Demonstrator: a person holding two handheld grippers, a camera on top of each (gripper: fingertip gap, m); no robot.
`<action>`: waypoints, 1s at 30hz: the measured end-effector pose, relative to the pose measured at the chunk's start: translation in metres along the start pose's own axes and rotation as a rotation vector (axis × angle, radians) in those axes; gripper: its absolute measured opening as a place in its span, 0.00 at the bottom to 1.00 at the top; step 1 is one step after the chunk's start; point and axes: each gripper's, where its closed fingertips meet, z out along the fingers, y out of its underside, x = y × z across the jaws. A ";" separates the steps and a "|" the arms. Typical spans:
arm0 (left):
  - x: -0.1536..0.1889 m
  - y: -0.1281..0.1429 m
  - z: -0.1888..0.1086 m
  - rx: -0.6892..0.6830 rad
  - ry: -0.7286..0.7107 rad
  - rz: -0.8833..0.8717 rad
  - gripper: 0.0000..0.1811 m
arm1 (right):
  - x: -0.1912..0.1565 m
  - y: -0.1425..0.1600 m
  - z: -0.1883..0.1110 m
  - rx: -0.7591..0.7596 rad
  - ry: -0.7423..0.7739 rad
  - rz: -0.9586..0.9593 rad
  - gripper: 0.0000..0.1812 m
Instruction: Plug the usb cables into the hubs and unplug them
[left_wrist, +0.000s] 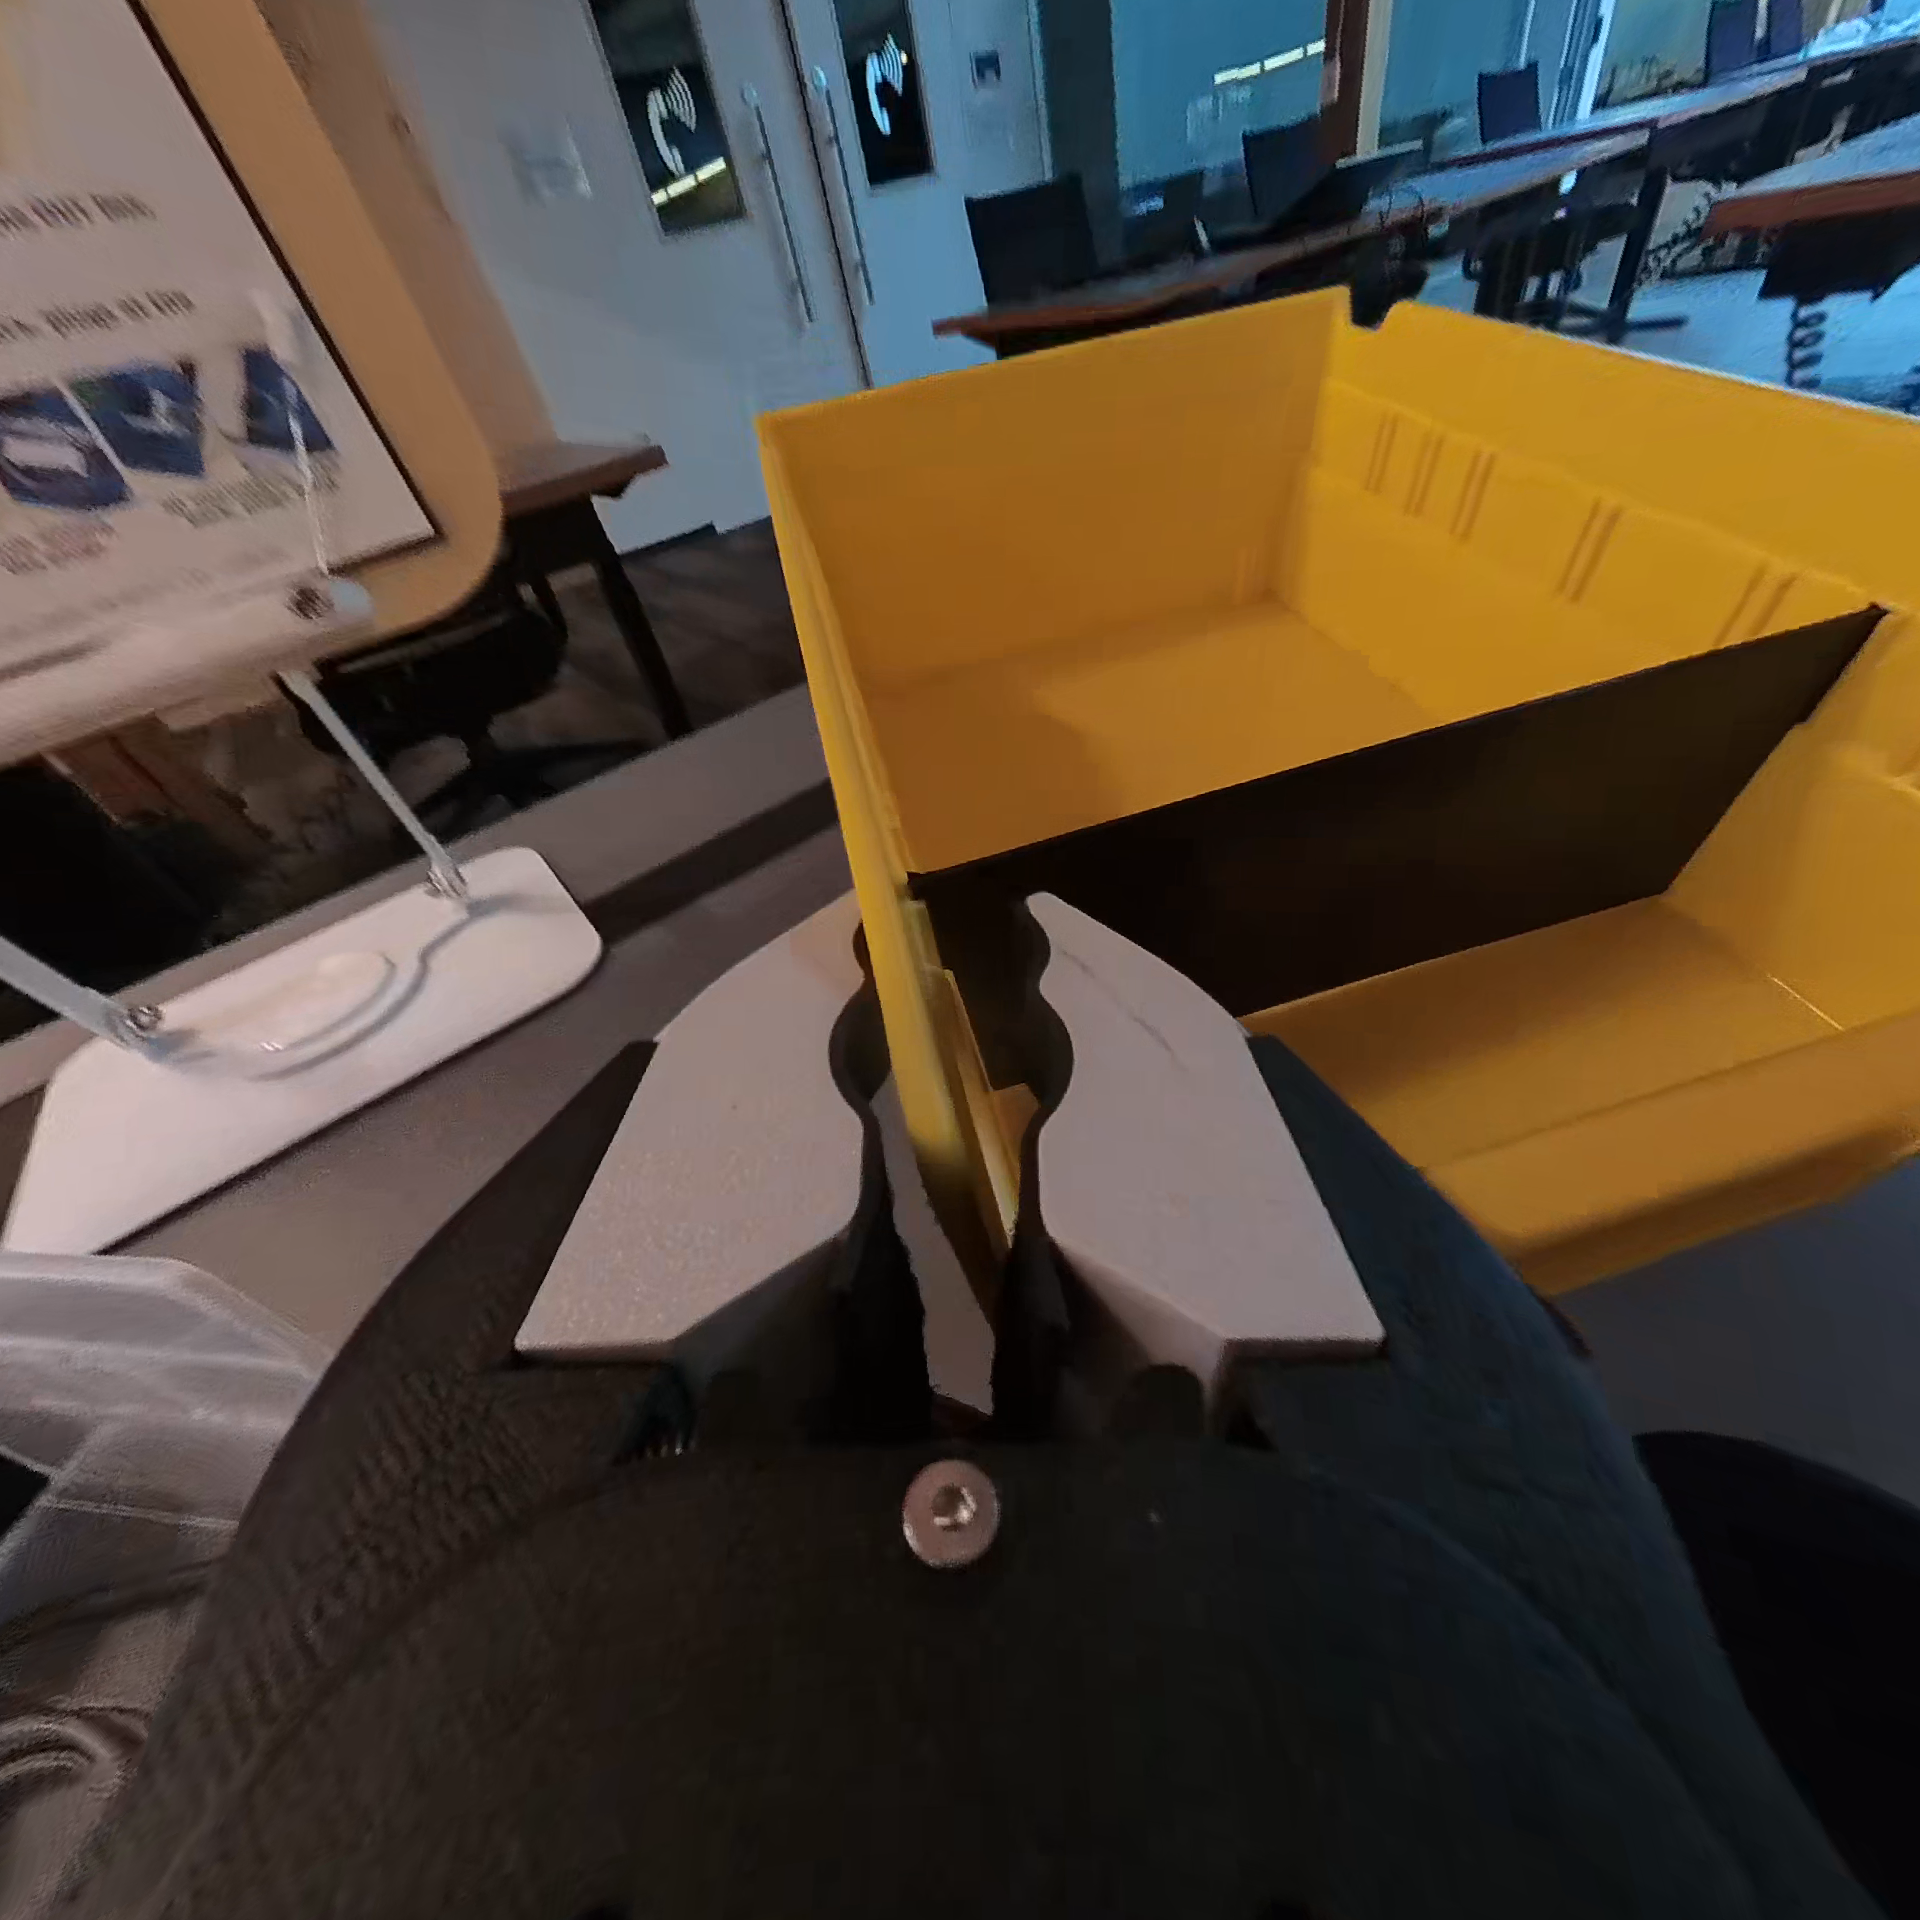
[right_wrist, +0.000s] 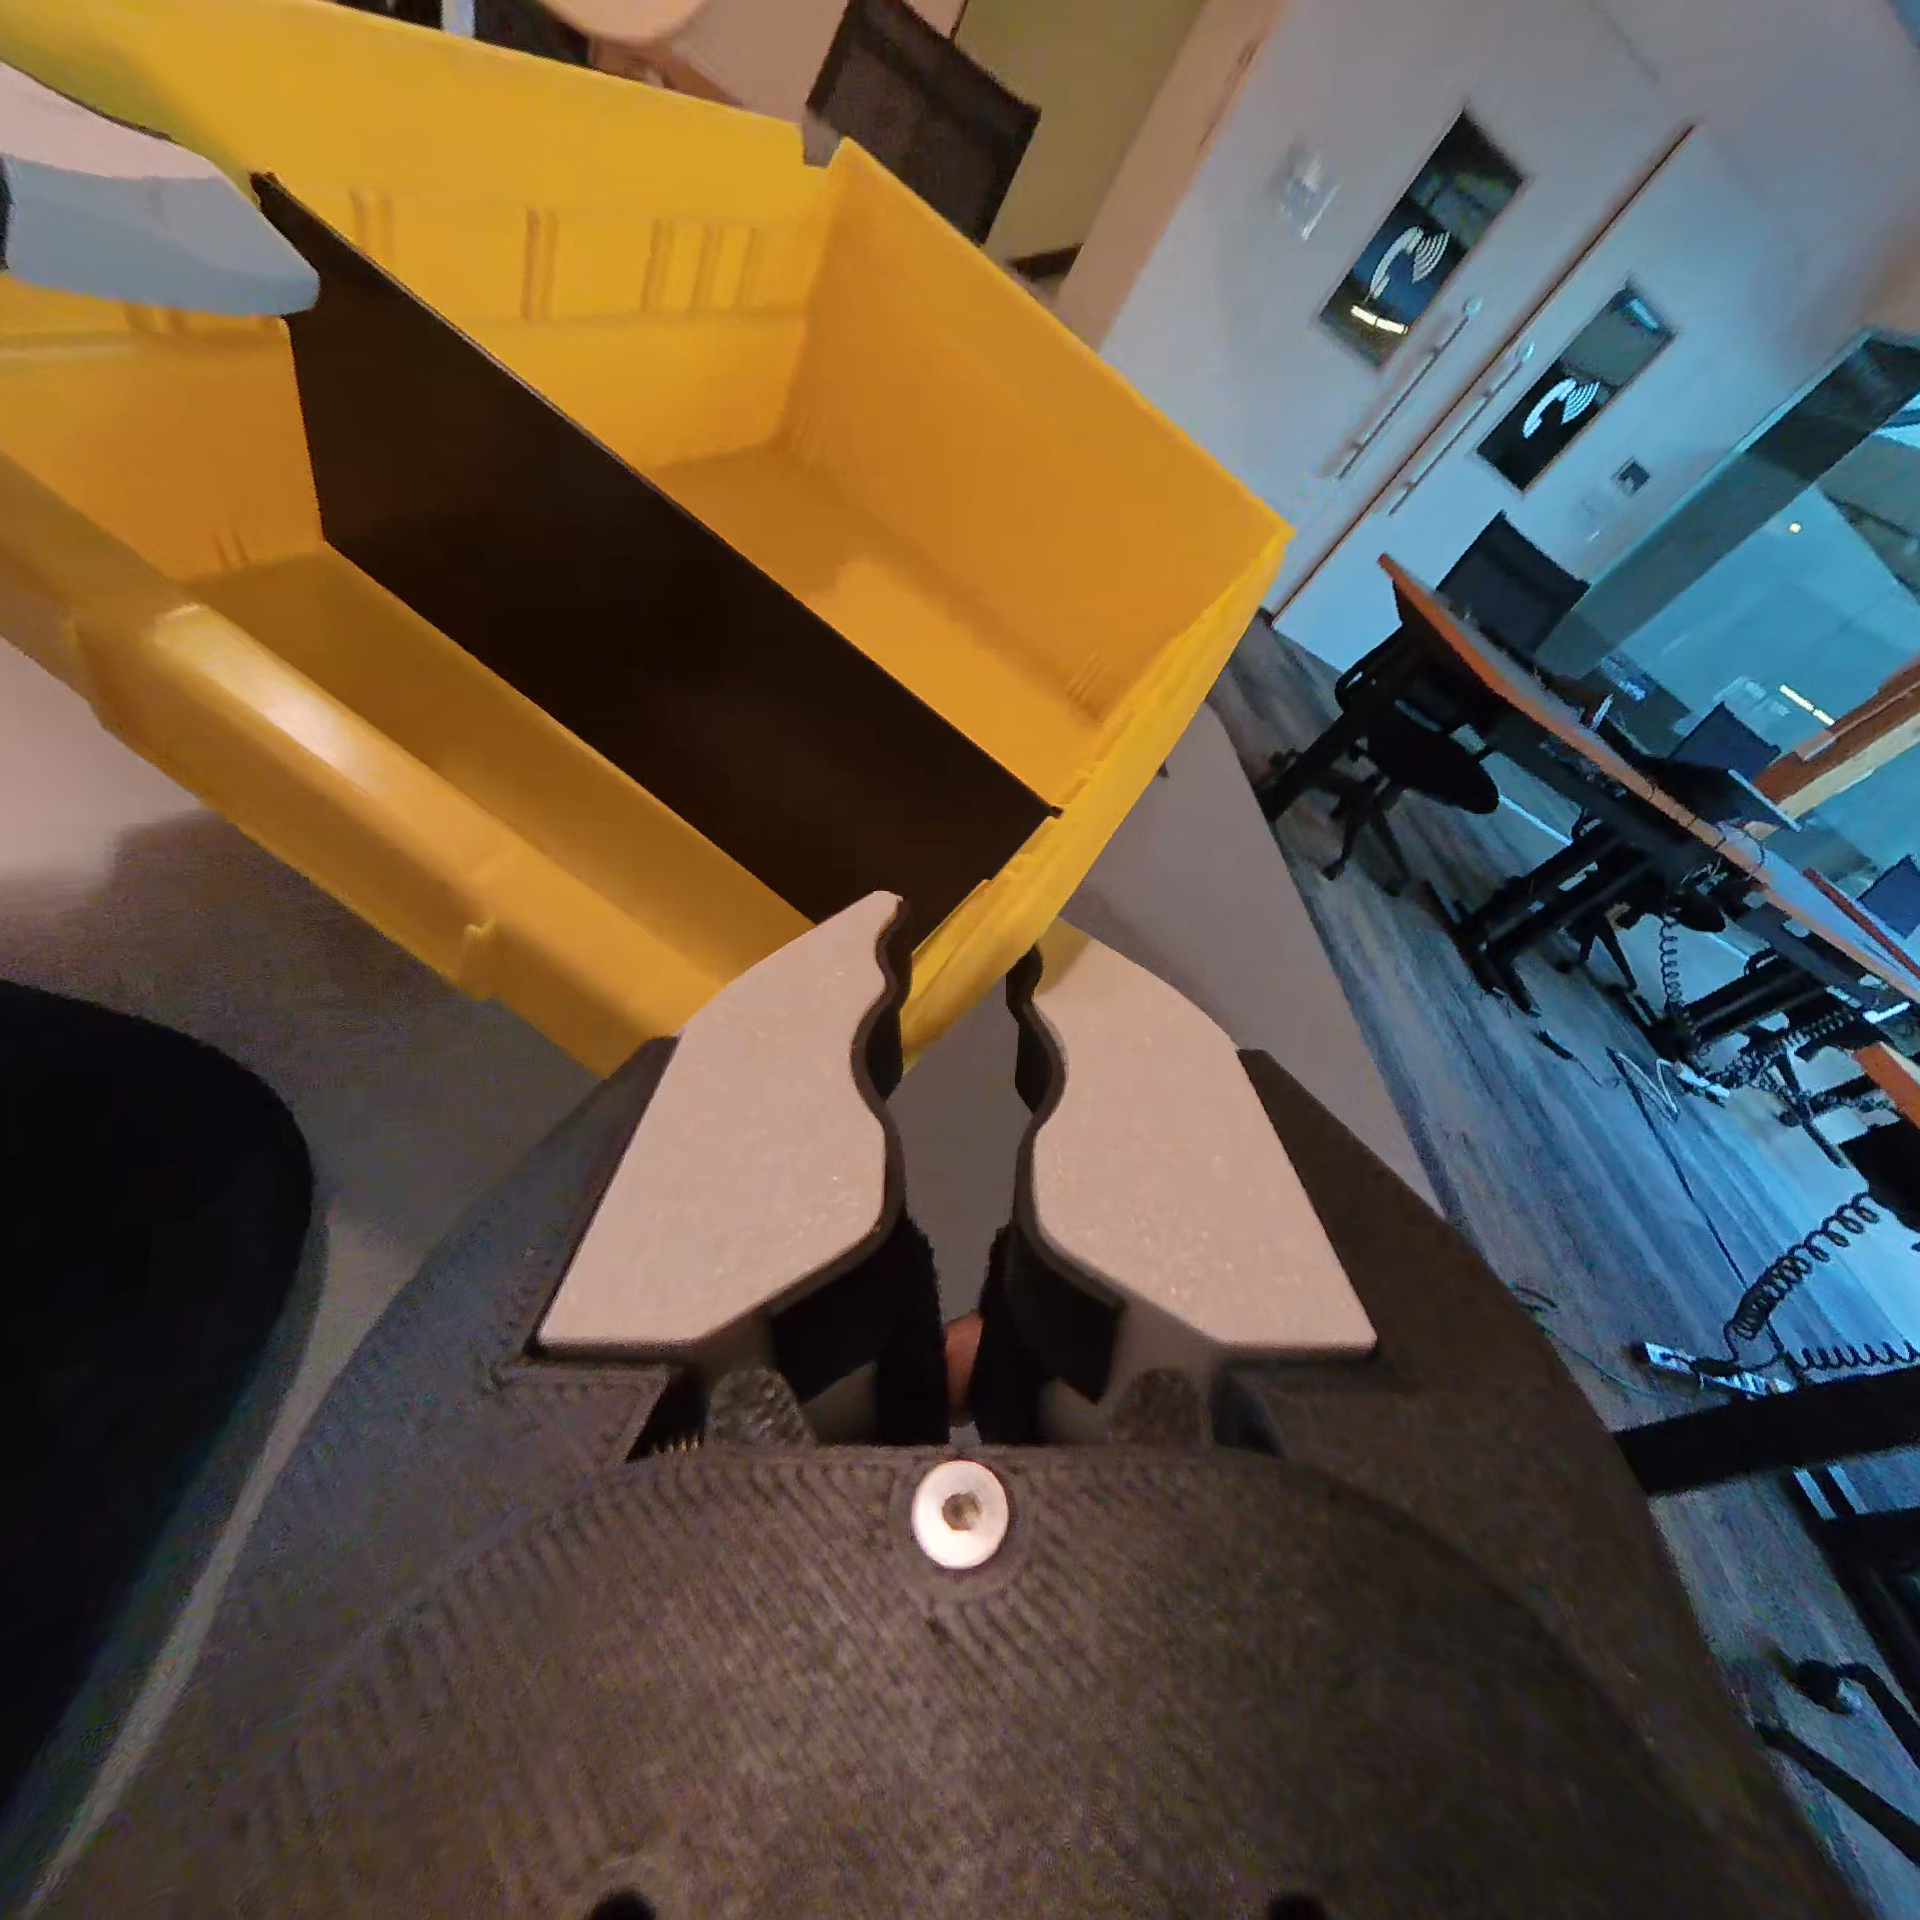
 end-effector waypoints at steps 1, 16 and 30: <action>0.002 0.006 0.002 -0.016 0.003 -0.004 0.12 | -0.001 0.005 0.002 -0.015 -0.005 0.001 0.09; 0.018 0.039 0.016 -0.071 0.028 0.004 0.16 | -0.006 0.040 0.015 -0.132 -0.002 0.011 0.08; 0.008 0.024 -0.025 -0.170 0.277 0.088 0.53 | 0.010 0.028 0.007 -0.013 -0.041 -0.064 0.23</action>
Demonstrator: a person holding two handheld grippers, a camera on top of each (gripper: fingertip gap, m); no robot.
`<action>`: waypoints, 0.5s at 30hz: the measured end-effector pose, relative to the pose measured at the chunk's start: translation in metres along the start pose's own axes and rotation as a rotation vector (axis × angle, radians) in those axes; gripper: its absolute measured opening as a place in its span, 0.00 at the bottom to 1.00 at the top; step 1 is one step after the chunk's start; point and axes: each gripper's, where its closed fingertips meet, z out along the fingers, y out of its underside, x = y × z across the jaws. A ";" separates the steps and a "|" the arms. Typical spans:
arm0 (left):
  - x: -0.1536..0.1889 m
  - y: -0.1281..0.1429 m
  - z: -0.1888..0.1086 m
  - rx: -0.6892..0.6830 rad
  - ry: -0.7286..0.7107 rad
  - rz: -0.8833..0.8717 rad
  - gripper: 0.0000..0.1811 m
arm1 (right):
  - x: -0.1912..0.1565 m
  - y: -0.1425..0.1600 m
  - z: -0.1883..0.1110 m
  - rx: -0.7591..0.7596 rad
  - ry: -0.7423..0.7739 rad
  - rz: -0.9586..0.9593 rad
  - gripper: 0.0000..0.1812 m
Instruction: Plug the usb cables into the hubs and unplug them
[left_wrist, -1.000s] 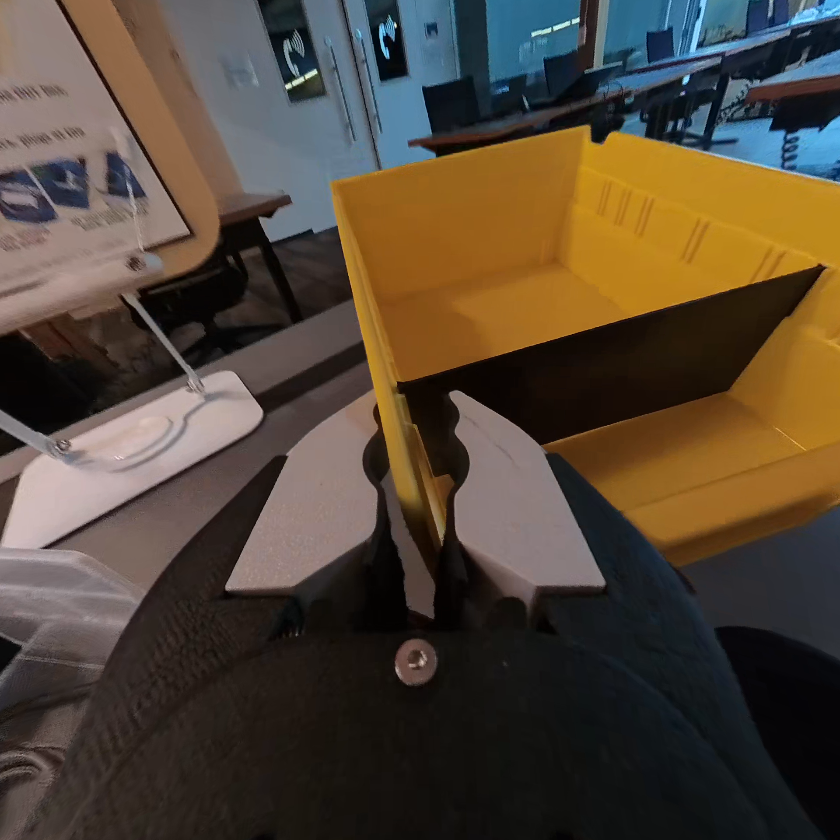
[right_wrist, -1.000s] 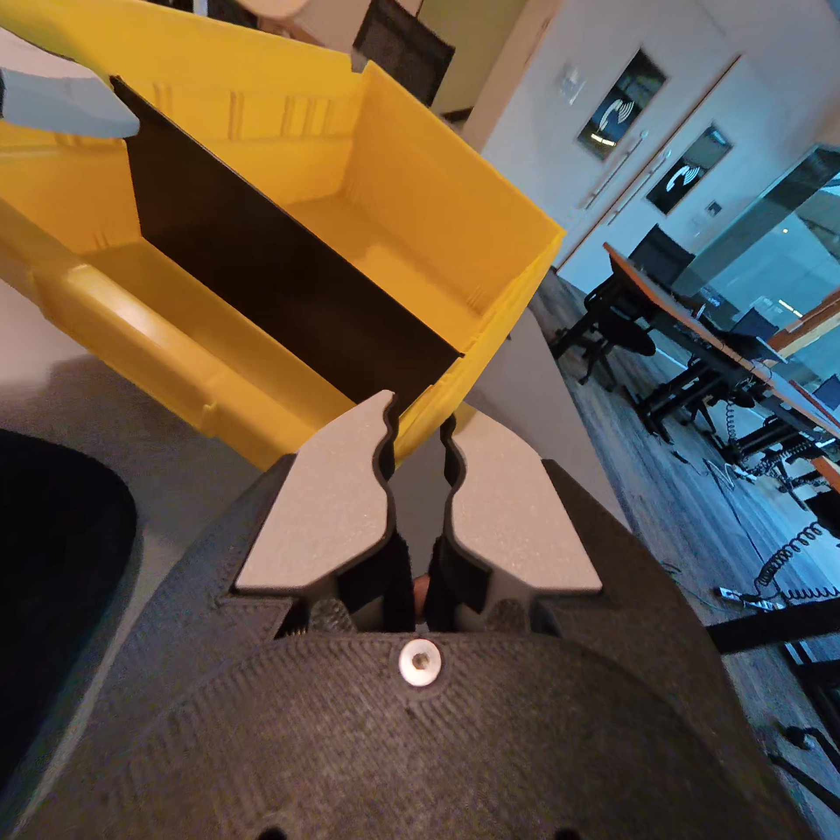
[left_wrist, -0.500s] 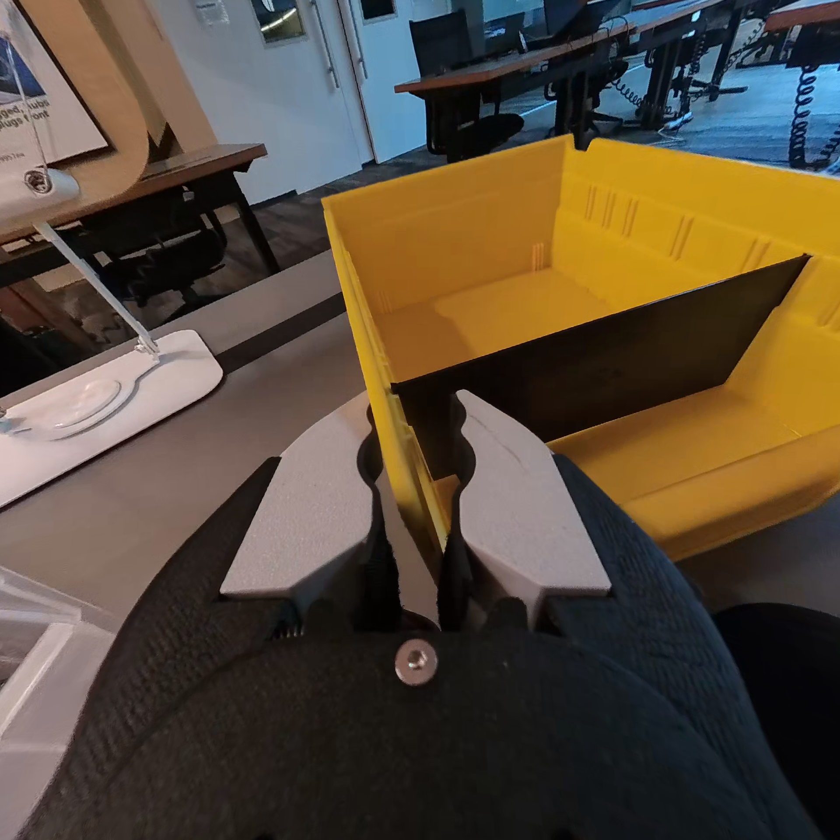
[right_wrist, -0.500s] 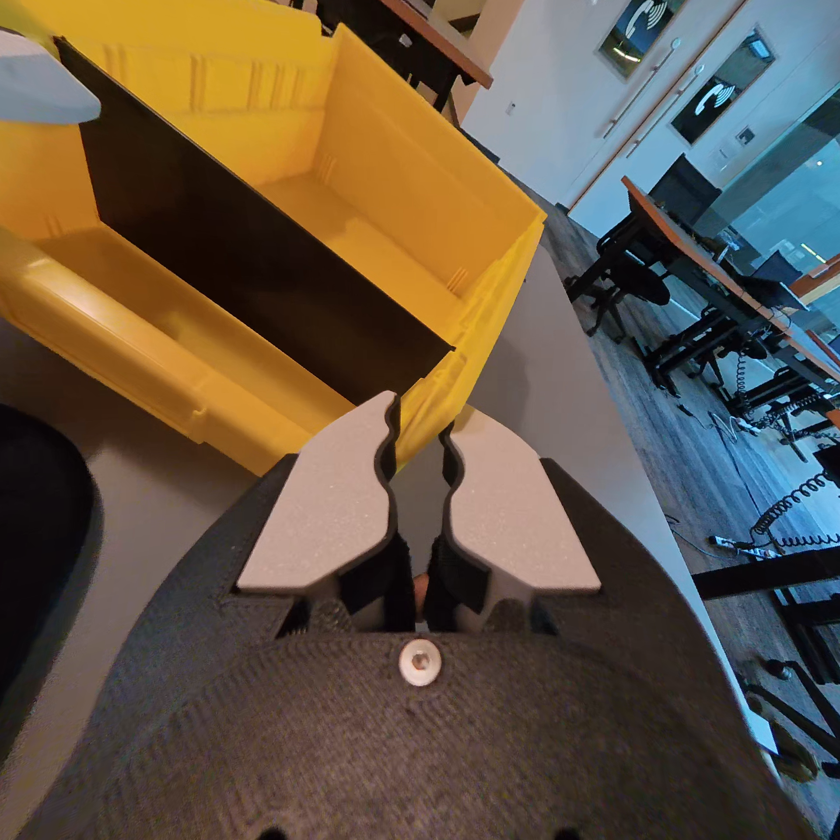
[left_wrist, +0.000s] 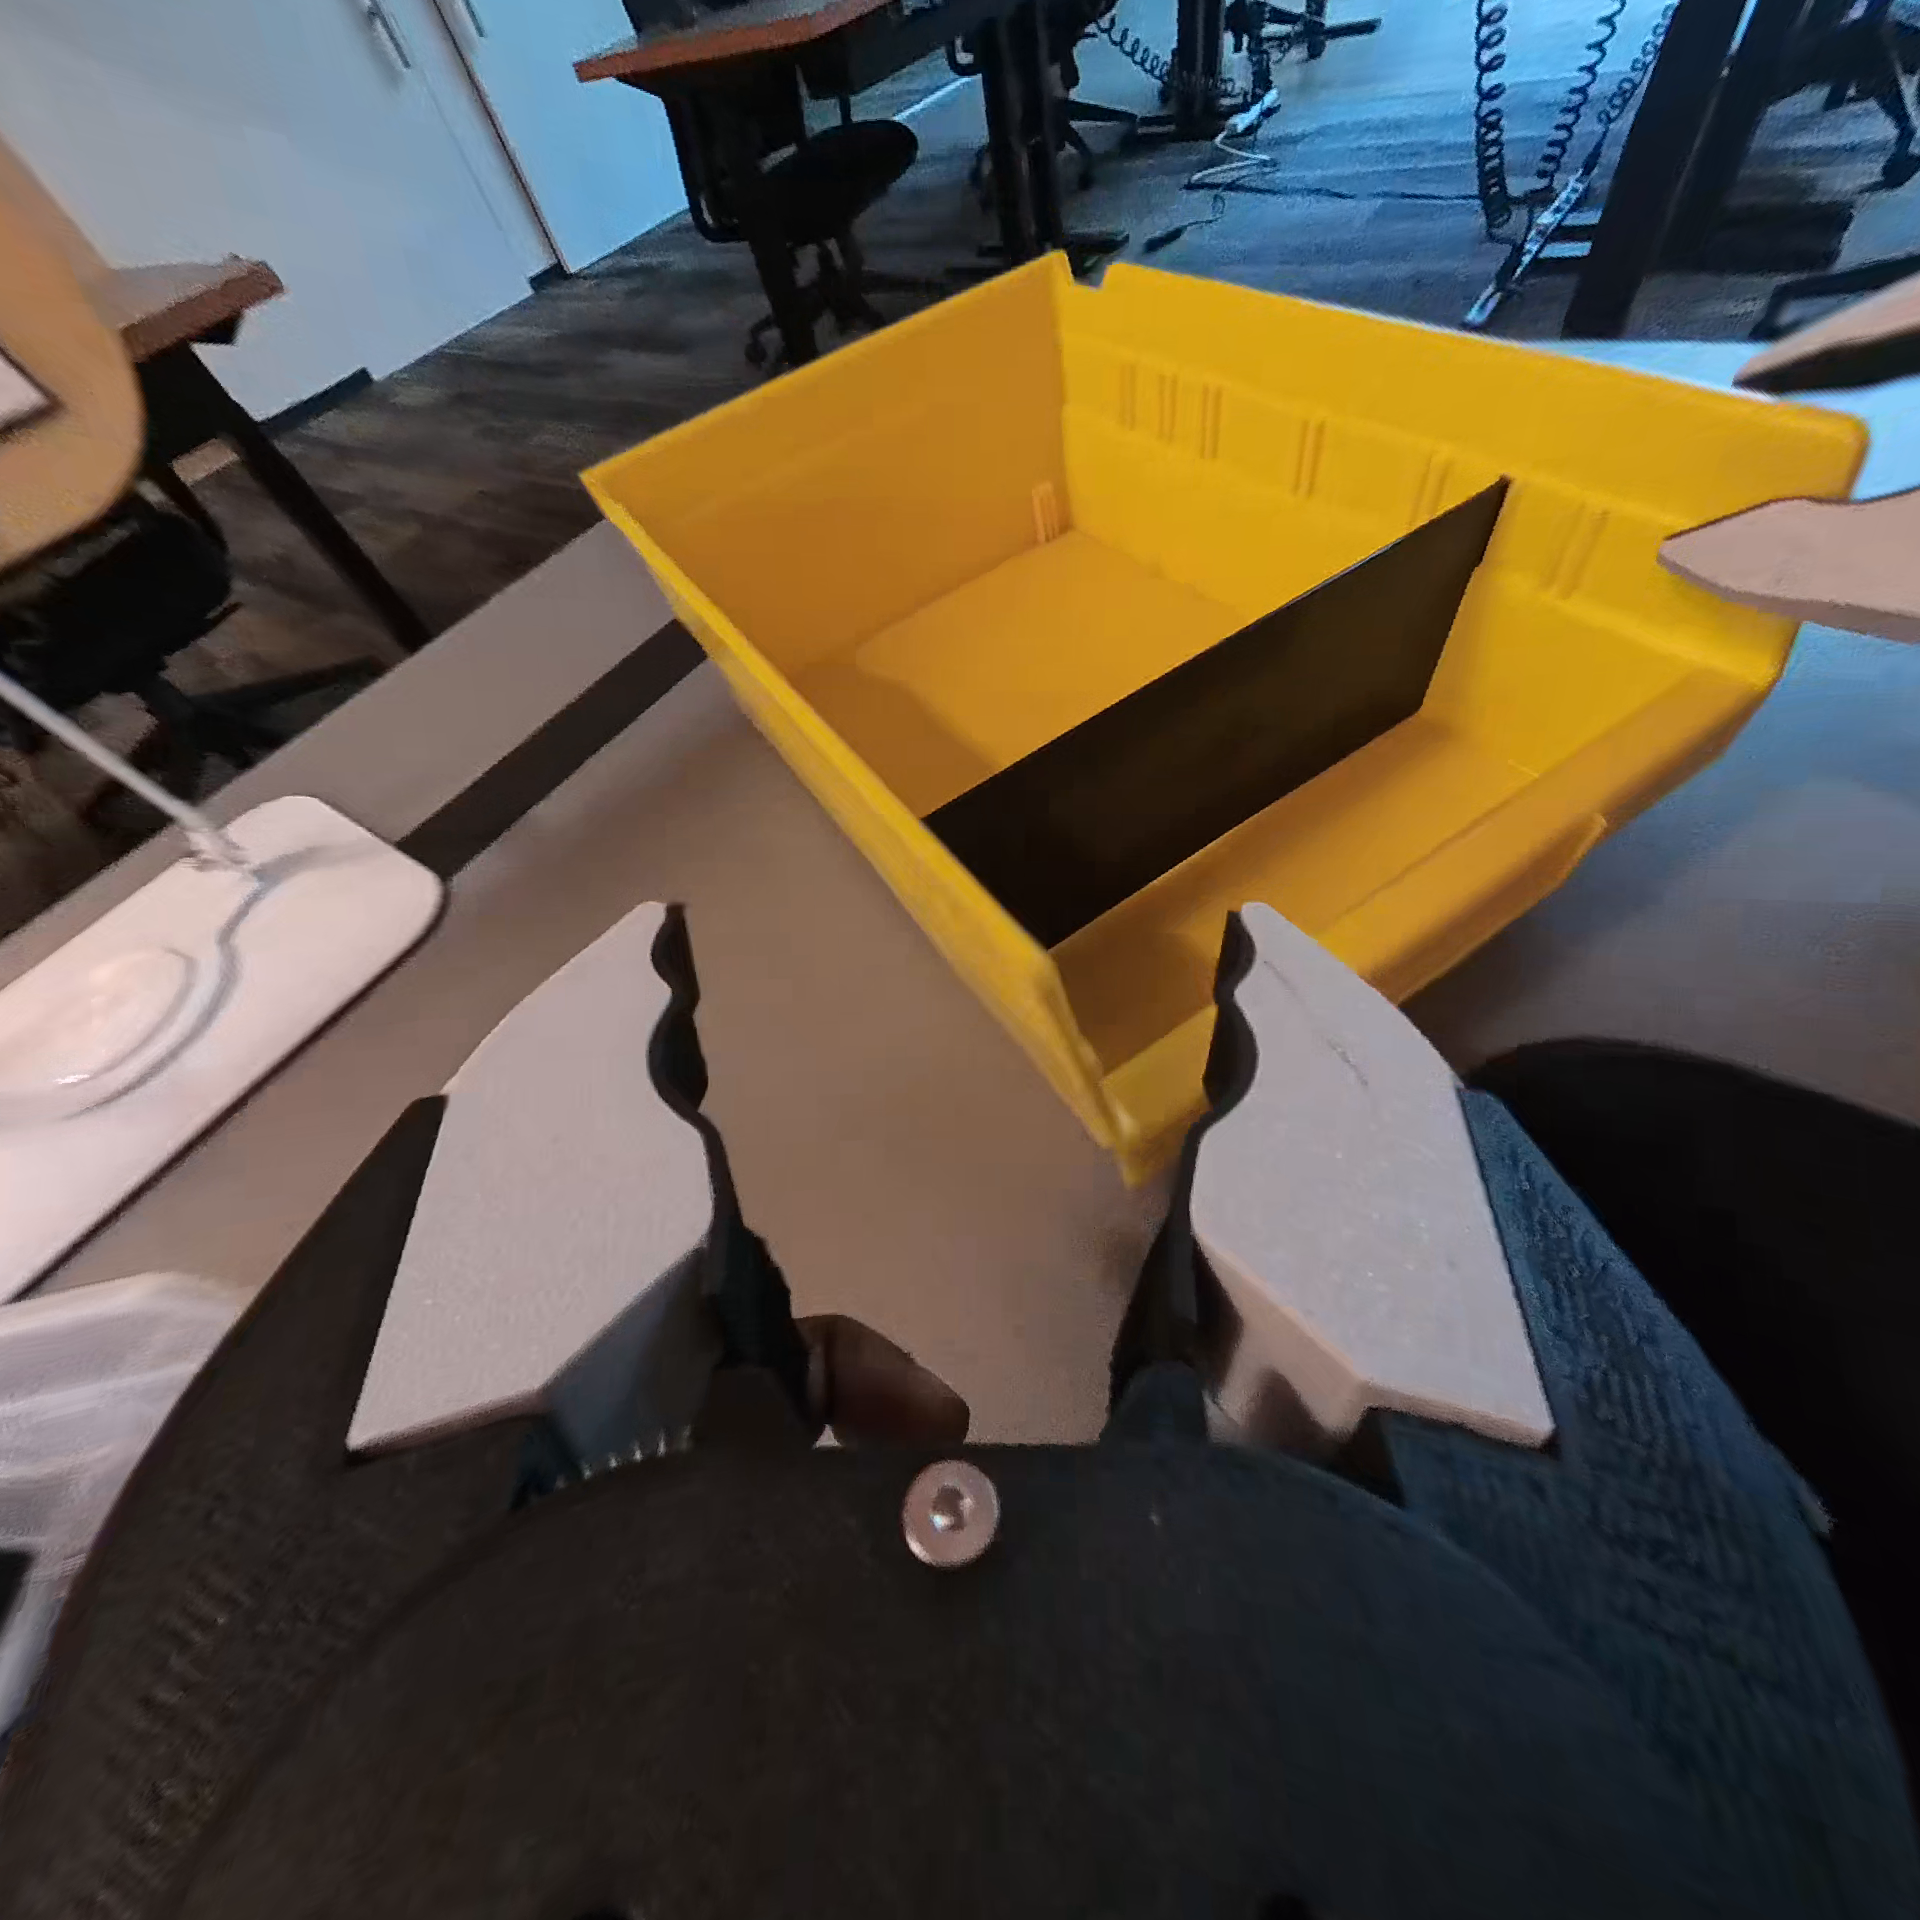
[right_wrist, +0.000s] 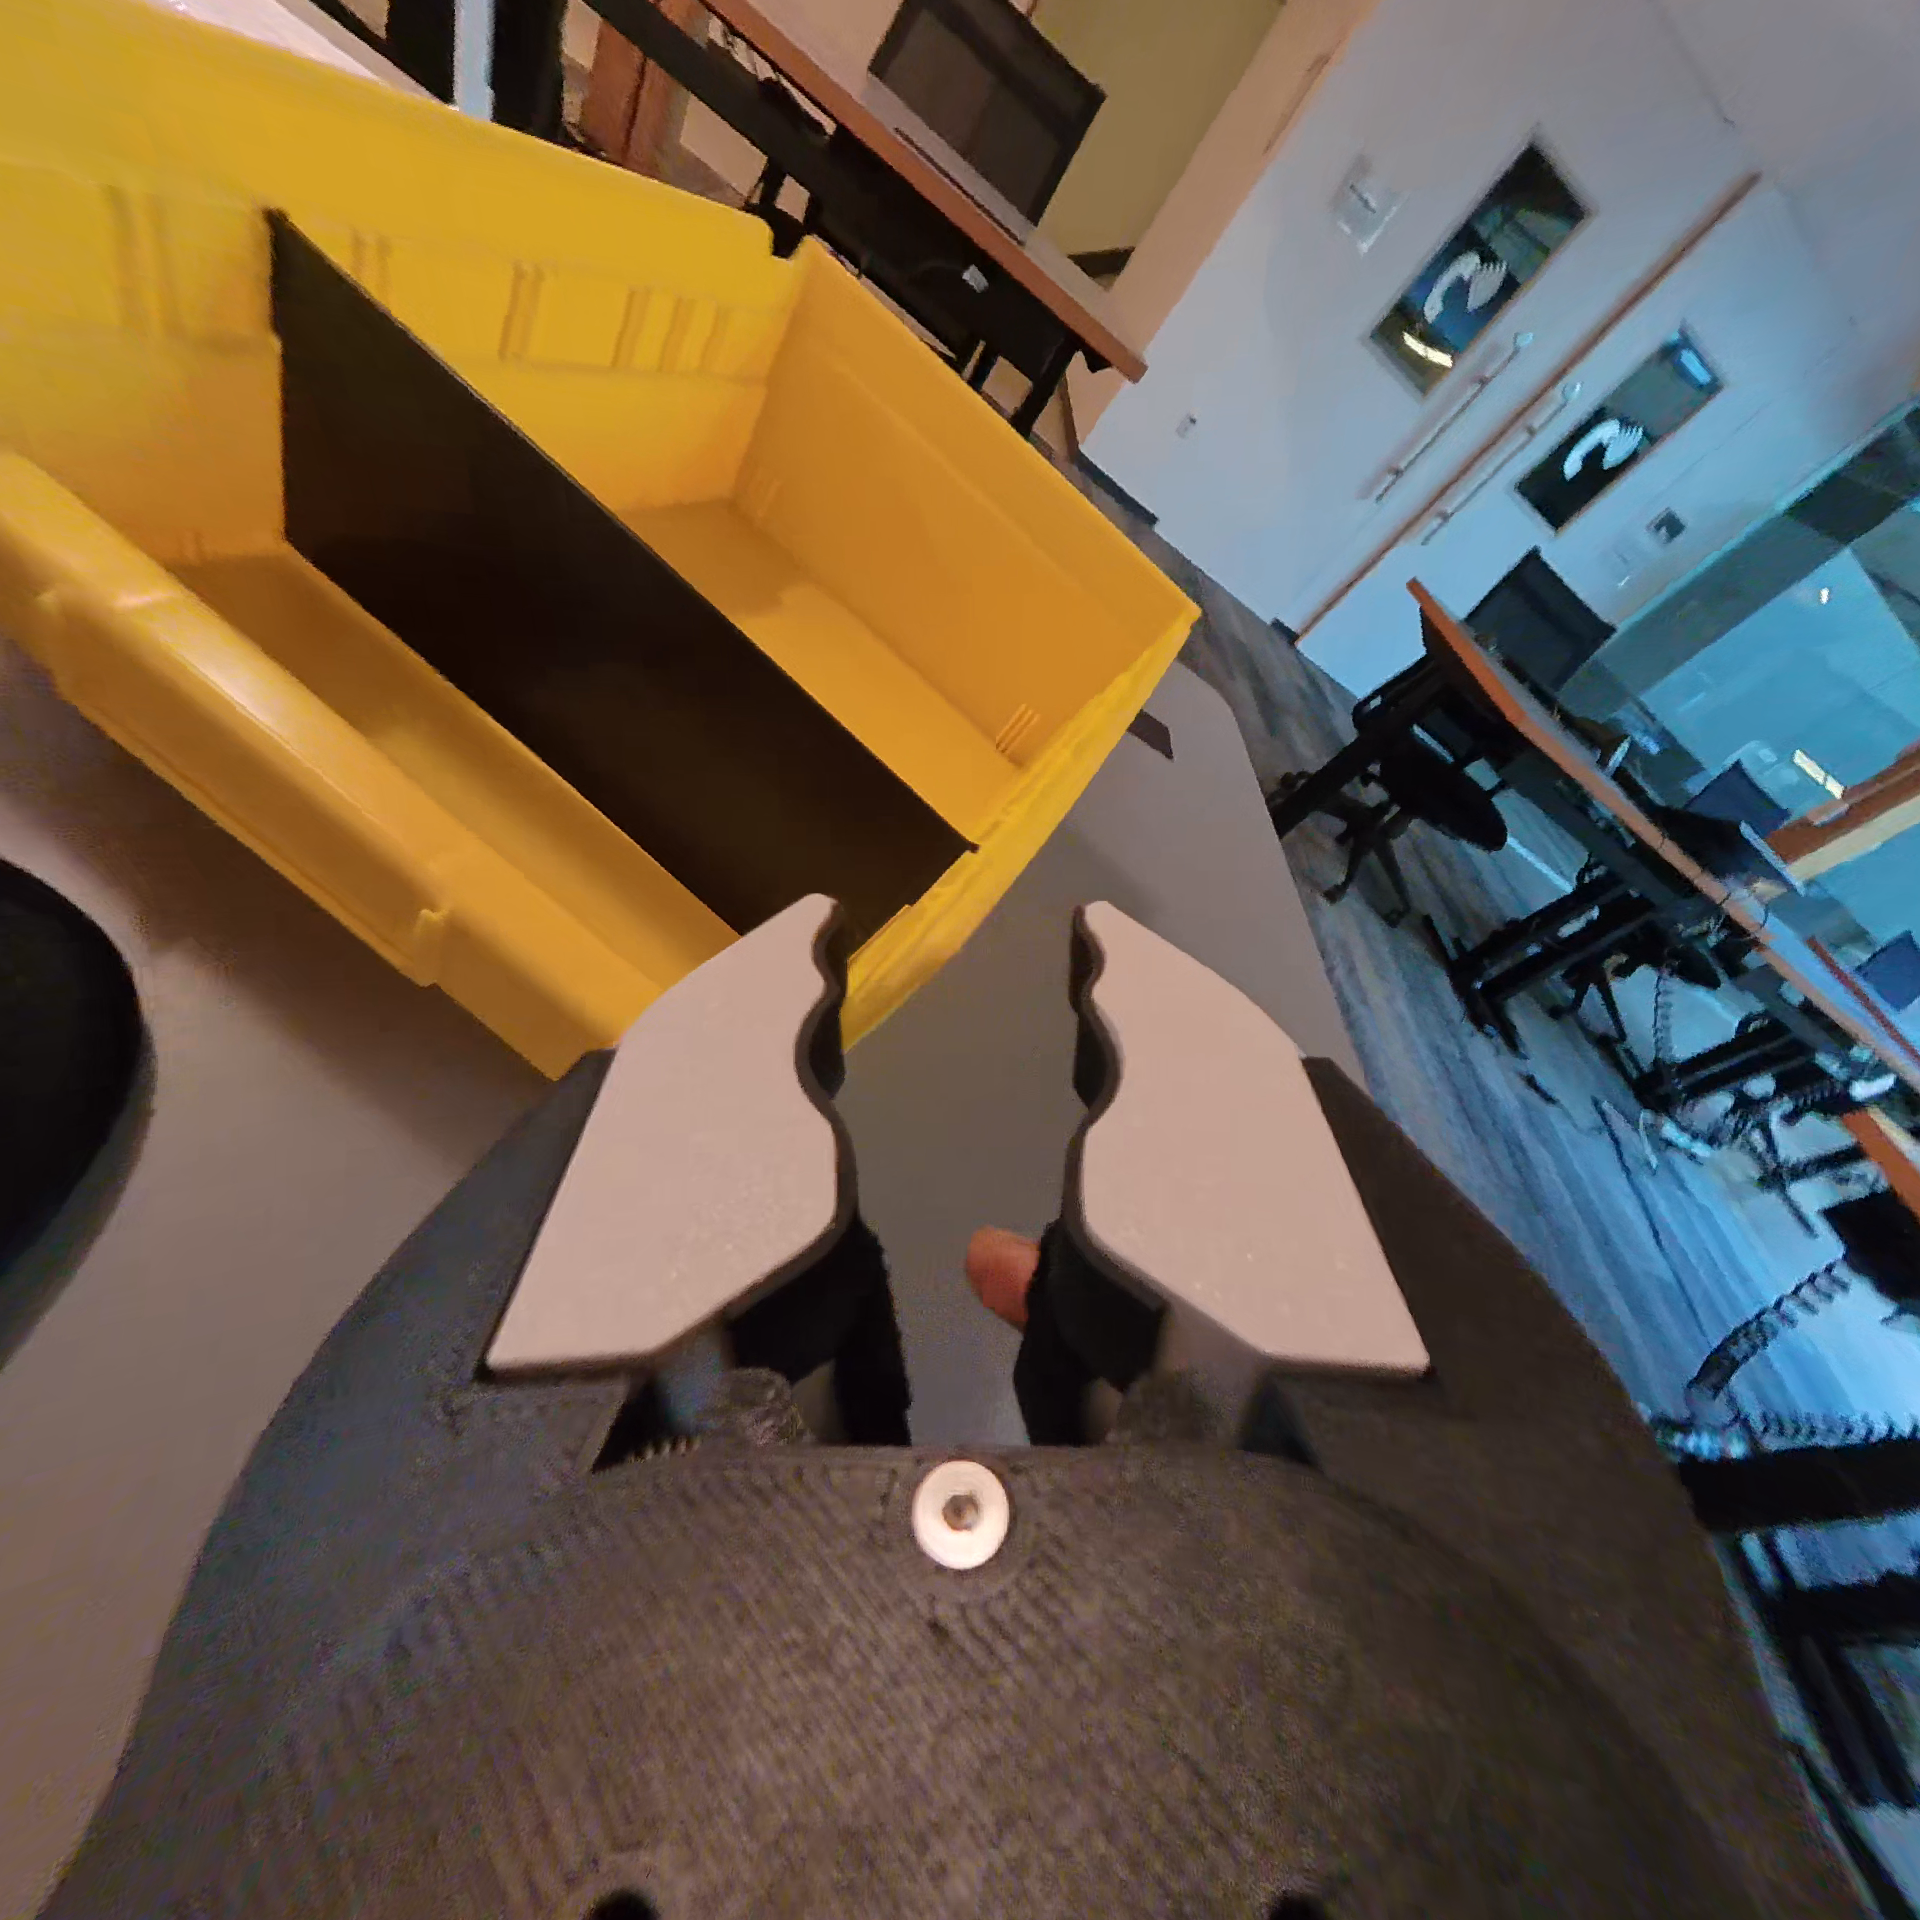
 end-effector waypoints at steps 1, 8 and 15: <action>-0.005 0.000 -0.010 -0.012 -0.015 0.036 0.52 | 0.000 -0.002 -0.002 0.016 -0.014 -0.033 0.26; -0.074 0.056 -0.074 -0.314 -0.305 0.418 0.44 | -0.030 -0.029 -0.010 0.133 -0.167 -0.269 0.36; -0.108 0.129 -0.101 -0.648 -0.324 0.545 0.38 | -0.074 -0.036 -0.003 0.066 -0.287 -0.571 0.37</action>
